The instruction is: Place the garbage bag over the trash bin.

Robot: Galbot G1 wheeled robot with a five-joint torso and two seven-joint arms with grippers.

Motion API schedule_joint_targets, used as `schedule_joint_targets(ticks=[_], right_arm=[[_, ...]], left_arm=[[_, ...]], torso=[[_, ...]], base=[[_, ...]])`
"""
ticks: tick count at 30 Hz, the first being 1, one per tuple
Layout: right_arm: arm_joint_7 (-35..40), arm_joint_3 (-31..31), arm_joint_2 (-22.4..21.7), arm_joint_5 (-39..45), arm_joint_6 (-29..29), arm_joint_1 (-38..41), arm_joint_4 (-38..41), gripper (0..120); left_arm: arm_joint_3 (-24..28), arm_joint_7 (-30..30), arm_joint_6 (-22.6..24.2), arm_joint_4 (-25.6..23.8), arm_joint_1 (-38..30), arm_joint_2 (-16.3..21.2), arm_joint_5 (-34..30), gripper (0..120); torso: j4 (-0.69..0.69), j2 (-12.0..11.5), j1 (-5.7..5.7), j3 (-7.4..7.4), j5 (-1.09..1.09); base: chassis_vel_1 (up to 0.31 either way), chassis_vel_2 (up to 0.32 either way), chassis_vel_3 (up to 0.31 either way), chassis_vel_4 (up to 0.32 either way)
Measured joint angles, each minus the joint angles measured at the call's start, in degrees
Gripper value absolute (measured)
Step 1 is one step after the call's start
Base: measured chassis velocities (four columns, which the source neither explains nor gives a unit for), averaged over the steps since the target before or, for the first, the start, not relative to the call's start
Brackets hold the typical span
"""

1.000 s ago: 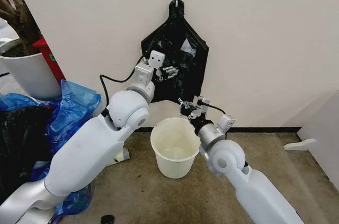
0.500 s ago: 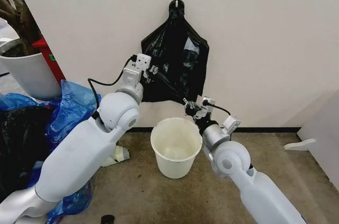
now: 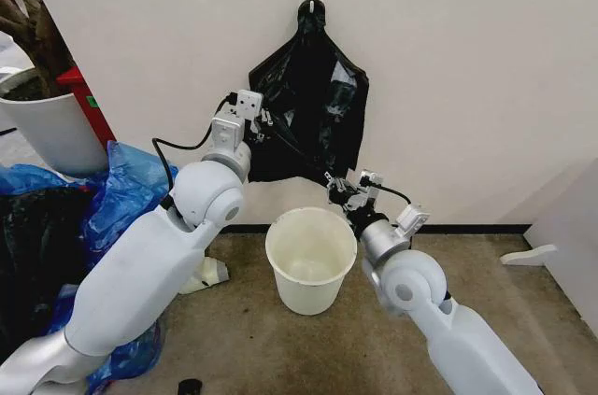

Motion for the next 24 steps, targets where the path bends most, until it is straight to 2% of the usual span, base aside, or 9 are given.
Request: schedule_joint_targets(ticks=[2, 4, 10, 12, 16, 18, 21, 24], right_arm=[[-1.48, 0.5, -0.26, 0.02, -0.99, -0.78, 0.95, 30], [-1.94, 0.71, -0.33, 0.03, -1.4, -1.03, 1.29, 32], [-3.28, 4.15, -1.87, 0.0, -3.28, -3.36, 5.87, 56], [-2.98, 4.57, -2.13, 0.17, -3.37, -3.42, 6.56, 60], [3.11, 6.22, -2.91, 3.91, -4.14, 0.57, 10.39, 80], [3.91, 6.15, -2.84, 4.07, -4.22, 1.26, 10.39, 81], [9.48, 4.26, -1.65, 3.46, -5.24, 7.64, 8.15, 94], [14.28, 1.2, 0.59, 2.35, -6.42, 13.37, 5.34, 100]], left_arm=[[-0.15, -0.01, -0.41, 0.3, 0.0, -0.62, 0.01, 0], [-0.2, -0.03, -0.46, 0.36, 0.0, -0.86, 0.02, 0], [-0.32, -0.06, -1.02, 1.09, -0.13, -2.75, 0.15, 0], [-0.32, -0.05, -1.06, 1.1, -0.16, -2.85, 0.15, 0], [-0.38, 0.0, -1.37, 1.11, -0.16, -3.01, 0.14, 0], [-0.38, 0.0, -1.4, 1.12, -0.13, -3.01, 0.14, 0], [-0.4, 0.02, -1.47, 1.24, 0.11, -2.86, 0.15, 0], [-0.38, 0.08, -1.51, 1.23, 0.18, -2.77, 0.14, 0]], torso=[[0.01, 0.0, 0.0, 0.0, 0.0], [0.0, 0.0, 0.0, 0.0, 0.0], [-0.01, 0.0, 0.0, 0.0, 0.0], [-0.01, 0.0, 0.0, 0.0, 0.0], [-0.01, 0.0, 0.0, -0.01, 0.0], [0.0, 0.0, 0.0, 0.0, 0.0], [0.0, 0.0, 0.0, 0.0, 0.0], [0.02, 0.0, 0.0, 0.0, -0.01]], base=[[0.0, 0.0, 0.0, 0.0], [0.0, 0.0, 0.0, 0.0], [0.0, 0.0, 0.0, 0.0], [0.0, 0.0, 0.0, 0.0], [0.0, 0.0, 0.0, 0.0], [0.0, 0.0, 0.0, 0.0], [0.0, 0.0, 0.0, 0.0], [0.0, 0.0, 0.0, 0.0]])
